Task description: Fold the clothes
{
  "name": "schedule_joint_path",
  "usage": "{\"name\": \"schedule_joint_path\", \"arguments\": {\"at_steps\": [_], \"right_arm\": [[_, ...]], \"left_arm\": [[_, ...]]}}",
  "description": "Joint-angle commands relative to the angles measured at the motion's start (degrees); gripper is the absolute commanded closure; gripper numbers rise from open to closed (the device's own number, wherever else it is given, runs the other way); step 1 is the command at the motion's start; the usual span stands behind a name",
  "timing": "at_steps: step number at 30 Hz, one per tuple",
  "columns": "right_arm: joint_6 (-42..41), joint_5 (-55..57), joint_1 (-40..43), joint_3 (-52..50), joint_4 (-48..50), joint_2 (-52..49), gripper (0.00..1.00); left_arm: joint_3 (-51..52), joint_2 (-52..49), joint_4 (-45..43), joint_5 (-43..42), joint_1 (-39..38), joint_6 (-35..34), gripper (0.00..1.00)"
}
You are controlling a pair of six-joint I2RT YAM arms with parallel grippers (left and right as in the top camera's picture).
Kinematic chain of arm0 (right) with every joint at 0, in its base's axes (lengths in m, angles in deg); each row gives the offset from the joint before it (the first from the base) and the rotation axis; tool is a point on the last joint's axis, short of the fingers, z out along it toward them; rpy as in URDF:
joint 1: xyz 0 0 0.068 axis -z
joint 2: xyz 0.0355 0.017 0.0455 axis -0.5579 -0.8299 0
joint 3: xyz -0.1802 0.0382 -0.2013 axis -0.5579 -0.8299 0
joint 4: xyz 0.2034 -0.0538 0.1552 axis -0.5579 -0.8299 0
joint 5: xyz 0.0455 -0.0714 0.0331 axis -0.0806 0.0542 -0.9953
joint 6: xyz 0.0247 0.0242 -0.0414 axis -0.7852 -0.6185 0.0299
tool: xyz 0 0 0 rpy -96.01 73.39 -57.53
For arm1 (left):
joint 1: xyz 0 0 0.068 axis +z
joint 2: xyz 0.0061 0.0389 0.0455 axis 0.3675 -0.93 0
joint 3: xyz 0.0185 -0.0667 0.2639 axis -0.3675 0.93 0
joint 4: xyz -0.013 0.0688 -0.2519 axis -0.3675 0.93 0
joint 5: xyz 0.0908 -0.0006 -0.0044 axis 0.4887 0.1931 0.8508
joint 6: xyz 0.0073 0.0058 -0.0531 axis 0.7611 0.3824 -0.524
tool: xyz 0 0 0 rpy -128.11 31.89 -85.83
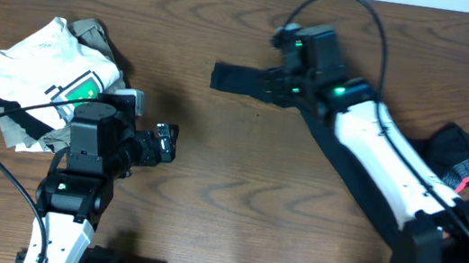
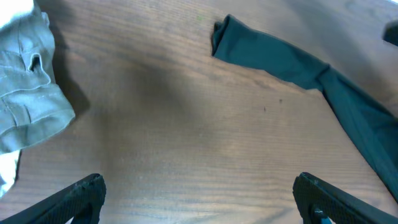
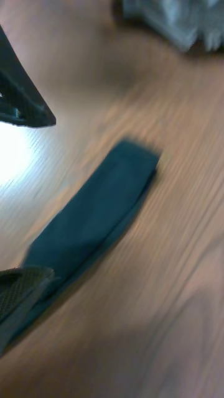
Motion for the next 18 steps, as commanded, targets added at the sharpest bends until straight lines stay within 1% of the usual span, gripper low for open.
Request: {"name": "schedule_joint_path", "arguments": {"at_steps": [1,2,4,6,9,12,15,18], "right_arm": [[0.2,3.5,5.0,0.9,-5.5,6.0,0.25],[-0.3,3.6,6.3,0.9,-8.2,6.7,0.25],[-4.6,5.2,9.6,0.9,-15.0,7.9,0.23],[-7.8,6.3,12.7,0.9,-21.6,8.0,0.23],[-11.1,6.4,17.0,0.0,-29.2,7.7,0.22],[-12.5,6.2,20.0,-2.0,-31.5,7.6,0.21],[-13.2,6.2,21.9,-4.6,-33.0,7.6,0.21],[-14.3,6.1,22.9,-7.8,-32.9,7.6,0.2]], "left_arm": [[-1.2,-0.1,-2.3,-0.5,0.2,-0.3,0.02],[-1.2,-0.3,-3.1,-0.5,0.2,-0.3,0.02],[-1.2,-1.2,-5.2,-0.5,0.2,-0.6,0.02],[-1.2,-2.5,-6.7,-0.6,0.2,-2.3,0.01],[-1.2,-6.6,-11.0,-1.2,-1.1,-4.0,0.01],[-1.3,-11.9,-16.9,-1.1,-3.9,-5.4,0.01],[-2.2,-19.6,-22.9,-1.1,-7.6,-6.3,0.01],[-5.2,-27.8,-26.0,-0.9,-10.3,-7.2,0.01]]}}
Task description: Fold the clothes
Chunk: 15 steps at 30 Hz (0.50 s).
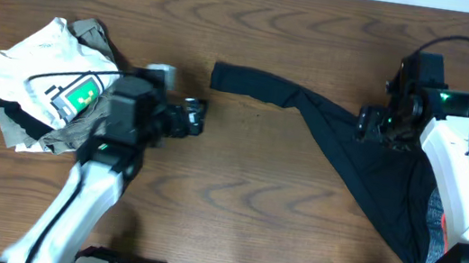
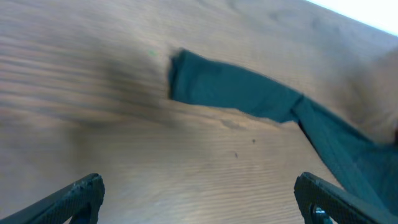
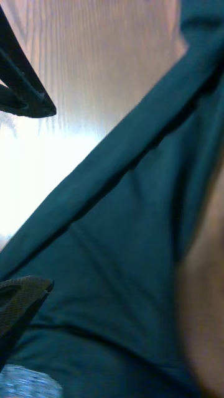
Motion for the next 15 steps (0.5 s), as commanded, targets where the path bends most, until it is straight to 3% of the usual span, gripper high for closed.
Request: {"name": "schedule_joint_path", "arguments": {"at_steps": [1,9,15], "right_arm": [[-2.8,0.1,1.0,-3.8,0.5,-0.3,0.2],[-2.8,-0.1,1.0,-10.8,2.6,-0.3,0.19],[-2.8,-0.1,1.0,-11.8,3.0,-0.3,0.2]], "left_arm": [[-5.0,-8.6,-2.3,-0.5,-2.4,-1.9,0.01],[-17.6,-29.1,-6.3,-0.5,-2.8,-1.9,0.01],[-22.6,-38.7,-7.3,-0.5,-2.8,-3.8,0.01]]}}
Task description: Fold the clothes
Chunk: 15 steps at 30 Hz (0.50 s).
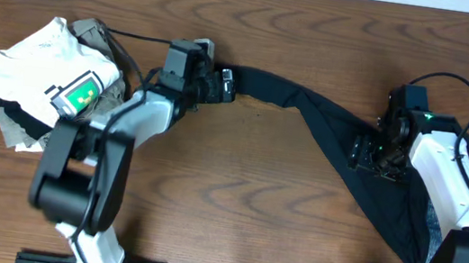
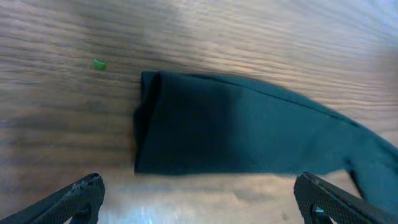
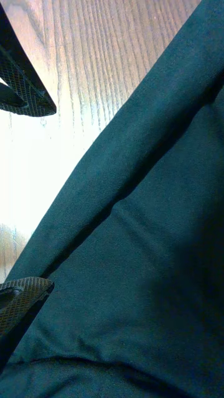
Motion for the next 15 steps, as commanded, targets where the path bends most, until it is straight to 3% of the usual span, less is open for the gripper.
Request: {"name": "schedule_joint_path", "arguments": {"at_steps": [1,3,4,5,6,7,8,15], "right_arm": [[-1.2,-0.1,0.5,-0.3,0.1,-0.3,0.2],[-1.2,-0.1,0.5,-0.3,0.2,-0.3,0.2],[-1.2,-0.1,0.4,-0.3,0.2,-0.3,0.2],[-1.2,-0.1,0.4,-0.3,0.3,-0.3,0.2],[-1.2,-0.1,0.4,-0.3,0.3,-0.3,0.2],[-1.2,-0.1,0.5,-0.3,0.3,-0.3,0.2],[-1.2,0.0,0.5,-0.3,0.1,-0.3,0.2],[-1.2,0.4,0.6,-0.3,-0.2,-0.3,0.2]], "left_arm": [[-2.1,-4.2,-1.0,-0.1,0.0,-1.1,0.01],[-2.3,-5.9,-2.4,-0.1,0.0,-1.5,0.02],[-2.3,-6.4,-2.6,-0.1,0.0,-1.5,0.15],[-2.3,-6.9,-2.5,-0.1,0.0,-1.4,0.35],[-2.3,-7.1,-2.4,-0.1,0.0,-1.5,0.7],[-2.3,-7.1,-1.8,-0.1,0.0,-1.5,0.87],[-2.3,-7.1,-0.9,-0.1,0.0,-1.5,0.94],[-2.3,-3.3,11.1,0.8,3.2,-0.8,0.94]]}}
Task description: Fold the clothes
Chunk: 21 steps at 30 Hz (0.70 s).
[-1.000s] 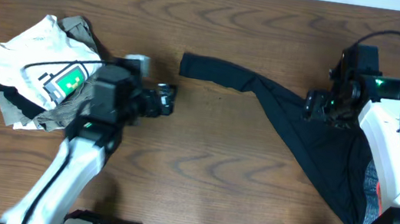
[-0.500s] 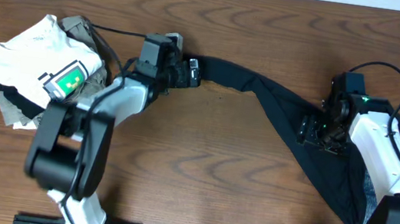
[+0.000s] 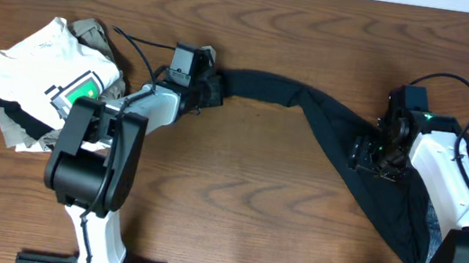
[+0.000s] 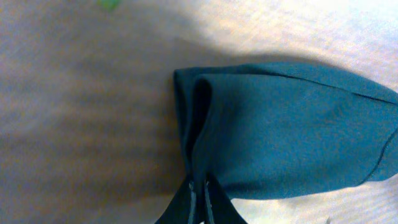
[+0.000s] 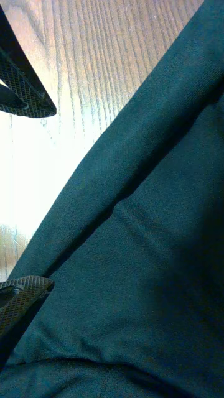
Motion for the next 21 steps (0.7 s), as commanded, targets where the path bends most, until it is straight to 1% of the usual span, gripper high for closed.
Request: {"name": "schedule_joint_path", "arguments": {"at_steps": [1,6,11,15,18,21], "right_arm": [[-0.8,0.4,0.7,-0.3,-0.1,-0.3,0.2],[-0.8,0.4,1.8,-0.3,-0.1,-0.3,0.19],[-2.3,0.4,3.2,-0.3,1.0,-0.3,0.19],[-2.3,0.3,4.3,-0.3,1.8,-0.3,0.18],[-1.1,0.5,4.4,-0.3,0.0,-0.3,0.19],[-3.3,5.2,4.4,-0.3,-2.3,-0.3,0.2]], "left_arm": [[0.7,2.5,6.3,1.8,3.6,0.1,0.94],[0.7,11.3,16.8,5.3,9.9,0.6,0.94],[0.7,19.6,25.8,5.2,14.2,0.5,0.94],[0.7,22.6,29.6,5.2,14.4,0.7,0.94],[0.8,22.7,31.3,5.2,14.0,0.7,0.94],[0.9,22.7,33.5,5.2,13.9,0.8,0.94]]}}
